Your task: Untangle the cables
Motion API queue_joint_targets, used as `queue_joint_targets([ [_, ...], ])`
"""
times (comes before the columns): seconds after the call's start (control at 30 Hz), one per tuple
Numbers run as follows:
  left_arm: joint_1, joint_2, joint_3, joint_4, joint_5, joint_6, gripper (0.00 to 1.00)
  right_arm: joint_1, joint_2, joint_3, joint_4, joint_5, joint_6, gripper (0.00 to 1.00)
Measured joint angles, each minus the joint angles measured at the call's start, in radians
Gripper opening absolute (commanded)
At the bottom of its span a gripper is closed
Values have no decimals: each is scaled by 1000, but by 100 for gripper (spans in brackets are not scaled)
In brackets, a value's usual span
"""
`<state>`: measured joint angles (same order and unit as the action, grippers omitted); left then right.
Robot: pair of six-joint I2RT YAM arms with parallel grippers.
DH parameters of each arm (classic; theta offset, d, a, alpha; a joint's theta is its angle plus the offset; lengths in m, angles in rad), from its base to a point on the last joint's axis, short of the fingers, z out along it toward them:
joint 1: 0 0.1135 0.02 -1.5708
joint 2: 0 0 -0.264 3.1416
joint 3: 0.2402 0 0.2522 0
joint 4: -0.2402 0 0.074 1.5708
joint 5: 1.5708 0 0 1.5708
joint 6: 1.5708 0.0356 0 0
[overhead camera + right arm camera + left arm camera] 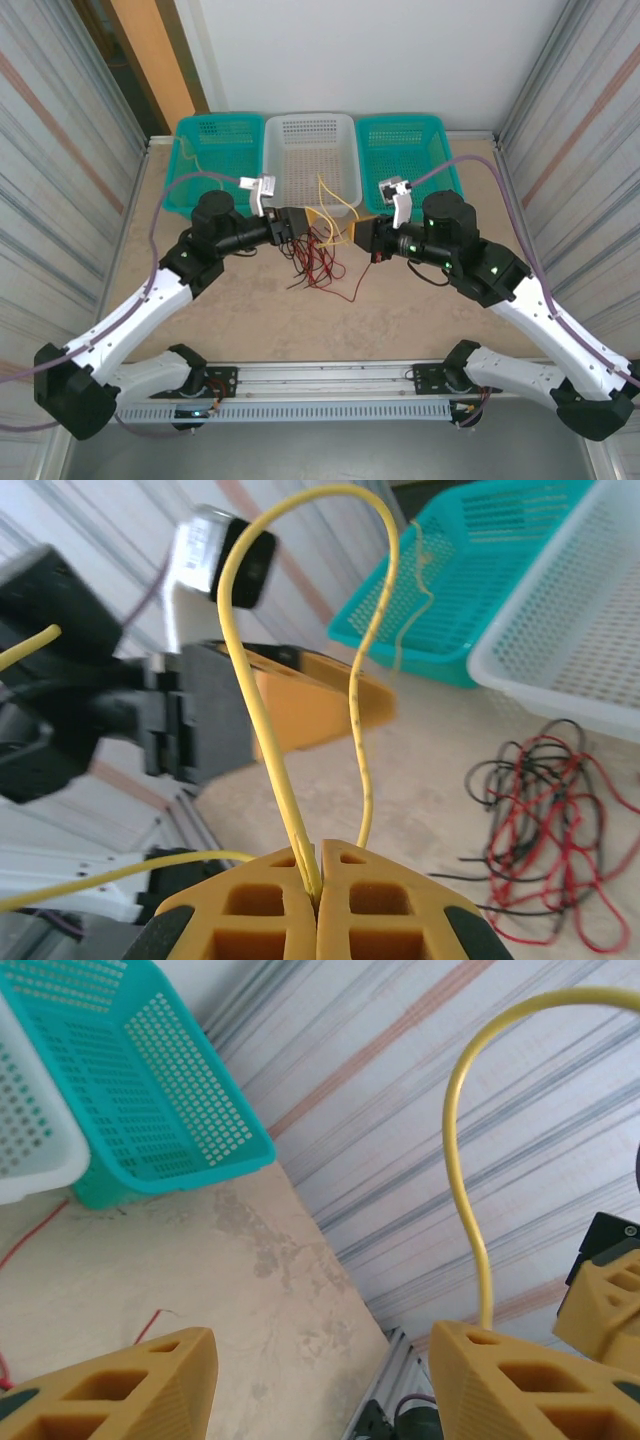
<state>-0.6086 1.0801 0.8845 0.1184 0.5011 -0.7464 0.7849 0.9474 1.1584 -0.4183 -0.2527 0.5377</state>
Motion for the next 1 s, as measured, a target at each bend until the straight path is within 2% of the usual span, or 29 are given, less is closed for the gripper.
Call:
queue_joint_targets([
  [0.23,-42,4,-47,158,-15,-29,60,0,1,-25,60,-59,38,0],
  [0.43,-42,-103,-130,160,-85,-27,57,-8,0,-40,75,-63,39,0],
  [0.6,-42,-187,-212,209,-125,-52,61,-15,-5,-50,84,-70,57,0],
  [1.0,-42,-36,-173,364,-63,-84,62,-15,-13,-78,116,-98,77,0],
])
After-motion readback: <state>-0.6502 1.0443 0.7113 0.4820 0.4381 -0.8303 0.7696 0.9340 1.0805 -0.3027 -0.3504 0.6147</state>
